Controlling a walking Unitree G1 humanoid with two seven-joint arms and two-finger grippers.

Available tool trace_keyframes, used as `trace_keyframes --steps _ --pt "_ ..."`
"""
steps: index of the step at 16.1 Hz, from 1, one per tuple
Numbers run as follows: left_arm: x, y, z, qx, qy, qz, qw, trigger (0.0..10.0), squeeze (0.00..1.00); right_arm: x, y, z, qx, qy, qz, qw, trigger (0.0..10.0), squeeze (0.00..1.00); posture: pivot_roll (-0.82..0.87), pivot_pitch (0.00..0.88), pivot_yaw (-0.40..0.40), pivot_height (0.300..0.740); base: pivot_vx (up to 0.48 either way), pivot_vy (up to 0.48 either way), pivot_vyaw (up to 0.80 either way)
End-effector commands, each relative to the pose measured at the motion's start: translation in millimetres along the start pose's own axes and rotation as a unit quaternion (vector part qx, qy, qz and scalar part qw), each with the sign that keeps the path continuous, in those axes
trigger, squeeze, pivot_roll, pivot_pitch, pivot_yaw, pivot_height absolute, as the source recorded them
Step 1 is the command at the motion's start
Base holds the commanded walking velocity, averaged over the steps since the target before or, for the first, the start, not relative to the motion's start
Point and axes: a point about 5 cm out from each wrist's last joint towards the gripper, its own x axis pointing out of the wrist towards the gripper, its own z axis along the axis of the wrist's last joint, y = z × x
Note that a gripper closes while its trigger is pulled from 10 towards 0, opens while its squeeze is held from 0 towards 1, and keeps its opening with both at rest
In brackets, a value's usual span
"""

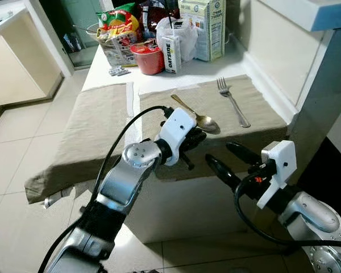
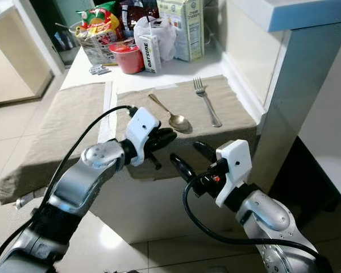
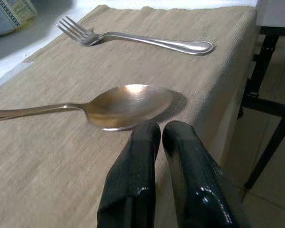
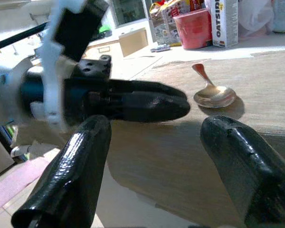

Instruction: Setting the table

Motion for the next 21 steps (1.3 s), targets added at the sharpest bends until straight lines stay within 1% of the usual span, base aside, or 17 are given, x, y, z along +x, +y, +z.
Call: trace_keyframes --steps 1,3,5,6,8,9,12,14,15,16,18,19,21 --pt "1.9 6.1 1 0.016 0.004 0.006 1.0 10.0 0.0 0.0 5.5 4 -0.003 -0.006 0.009 1.0 10.0 0.0 -0.32 0.044 0.188 0.74 0.0 0.0 0.0" --pt "10.6 5.7 5 0.025 0.005 0.002 1.0 10.0 0.0 -1.4 6.7 4 -0.002 -0.004 0.008 1.0 10.0 0.0 -0.33 0.052 0.192 0.74 0.0 0.0 0.0" --pt "18.2 1.3 6 0.028 0.005 -0.004 1.0 10.0 0.0 -3.1 7.7 3 -0.002 -0.002 0.006 1.0 10.0 0.0 -0.34 0.059 0.196 0.74 0.0 0.0 0.0" --pt "19.7 0.6 6 0.029 0.005 -0.005 1.0 10.0 0.0 -3.5 8.1 3 -0.002 -0.001 0.005 1.0 10.0 0.0 -0.34 0.06 0.198 0.74 0.0 0.0 0.0" --pt "31.4 -6.3 7 0.028 0.007 -0.018 0.999 10.0 0.0 -6.4 9.2 1 0.0 0.001 0.0 1.0 10.0 0.0 -0.35 0.069 0.207 0.74 0.0 0.0 0.0" --pt "36.0 -7.2 8 0.027 0.005 -0.016 0.999 10.0 0.0 -7.4 10.2 1 0.001 0.002 -0.002 1.0 10.0 0.0 -0.36 0.074 0.211 0.74 0.0 0.0 0.0" --pt "47.6 -5.0 13 0.03 0.001 -0.005 1.0 10.0 0.0 -9.7 11.6 -1 0.004 0.004 -0.006 1.0 10.0 0.0 -0.37 0.083 0.217 0.74 0.0 0.0 0.0" --pt "54.8 2.1 20 0.041 -0.004 0.008 0.999 10.0 0.0 -11.6 12.8 -2 0.004 0.007 -0.008 1.0 10.0 0.0 -0.37 0.088 0.223 0.74 0.0 0.0 0.0" --pt "56.0 7.3 23 0.047 -0.008 0.016 0.999 10.0 0.0 -12.3 13.3 -2 0.004 0.008 -0.01 1.0 10.0 0.0 -0.38 0.091 0.224 0.74 0.0 0.0 0.0" --pt "55.5 15.6 25 0.056 -0.016 0.029 0.998 10.0 0.0 -14.0 14.1 -3 0.005 0.01 -0.012 1.0 10.0 0.0 -0.38 0.096 0.226 0.74 0.0 0.0 0.0" --pt "51.6 23.3 29 0.064 -0.035 0.047 0.996 10.0 0.0 -16.5 14.8 -5 0.006 0.012 -0.015 1.0 10.0 0.0 -0.38 0.099 0.226 0.74 0.0 0.0 0.0" --pt "50.4 23.5 29 0.056 -0.043 0.047 0.996 10.0 0.0 -16.7 14.6 -5 0.007 0.013 -0.015 1.0 10.0 0.0 -0.38 0.1 0.222 0.74 0.0 0.0 0.0" --pt "49.9 23.0 25 0.054 -0.05 0.046 0.996 10.0 0.0 -17.8 14.3 -6 0.008 0.016 -0.015 1.0 10.0 0.0 -0.37 0.107 0.214 0.74 0.0 0.0 0.0"
